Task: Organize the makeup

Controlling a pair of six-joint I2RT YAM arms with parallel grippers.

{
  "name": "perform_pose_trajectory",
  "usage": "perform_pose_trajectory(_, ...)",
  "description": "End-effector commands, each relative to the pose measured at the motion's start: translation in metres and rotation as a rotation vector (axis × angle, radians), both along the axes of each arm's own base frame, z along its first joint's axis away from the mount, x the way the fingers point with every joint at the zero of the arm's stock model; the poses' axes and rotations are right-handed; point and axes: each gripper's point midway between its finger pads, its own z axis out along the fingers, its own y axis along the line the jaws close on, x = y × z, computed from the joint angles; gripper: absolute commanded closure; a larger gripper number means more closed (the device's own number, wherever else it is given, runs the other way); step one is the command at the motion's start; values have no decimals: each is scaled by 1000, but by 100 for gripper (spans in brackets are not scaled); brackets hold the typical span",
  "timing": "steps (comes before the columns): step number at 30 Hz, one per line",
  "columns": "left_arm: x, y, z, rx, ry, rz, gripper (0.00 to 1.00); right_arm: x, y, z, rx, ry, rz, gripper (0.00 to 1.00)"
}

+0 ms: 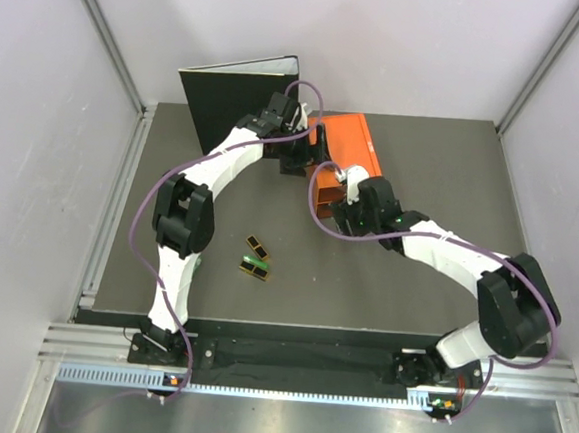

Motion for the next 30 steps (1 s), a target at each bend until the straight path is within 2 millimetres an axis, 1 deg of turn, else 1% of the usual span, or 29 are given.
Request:
perform_pose_trajectory(1,5,-4,20,-27,-54,-27,4,27,4,6,61,-94,-65,25)
perform_pose_trajectory(2,5,-4,19,-27,-51,-28,4,33,8,8,76,-109,-62,25)
perform_pose_trajectory(3,5,-5,20,-29,-53,-29,4,35,9,3,99,-86,-87,25)
perform_pose_trajectory(5,6,-6,22,-32,-58,-31,4,41,15,4,140,-83,-87,25)
perform_pose_trajectory(6,6,-5,21,-28,-56,-34,4,44,13,0,157,-68,-102,27)
perform_pose_trajectory(7,6,-5,22,-25,-56,-34,4,47,16,2,182,-64,-96,29)
perform_pose_trajectory(10,7,-5,23,-22,-62,-38,4,57,19,4,262,-53,-112,34)
perform_pose_trajectory(13,7,-5,24,-21,-63,-39,4,65,20,1,275,-46,-124,35)
perform_pose_trajectory(17,6,-5,22,-19,-59,-44,4,69,26,-3,295,-45,-118,37)
perform_pose_trajectory(18,7,-4,22,-16,-60,-43,4,69,27,-7,294,-36,-116,37)
perform_pose_trajectory(23,5,-3,21,-6,-57,-47,4,71,28,-15,305,-25,-130,43)
perform_pose_trajectory(24,5,-2,22,-3,-59,-46,4,71,28,-17,305,-25,-137,45)
perform_pose_trajectory(25,4,-2,21,-4,-55,-46,4,71,27,-19,305,-23,-143,51)
perform_pose_trajectory(27,4,-2,21,-3,-54,-46,4,73,26,-19,305,-26,-158,58)
perform_pose_trajectory(28,4,-2,21,-2,-55,-47,4,74,25,-19,307,-30,-163,65)
perform_pose_trajectory(30,3,-1,20,0,-53,-47,4,76,24,-20,300,-34,-177,70)
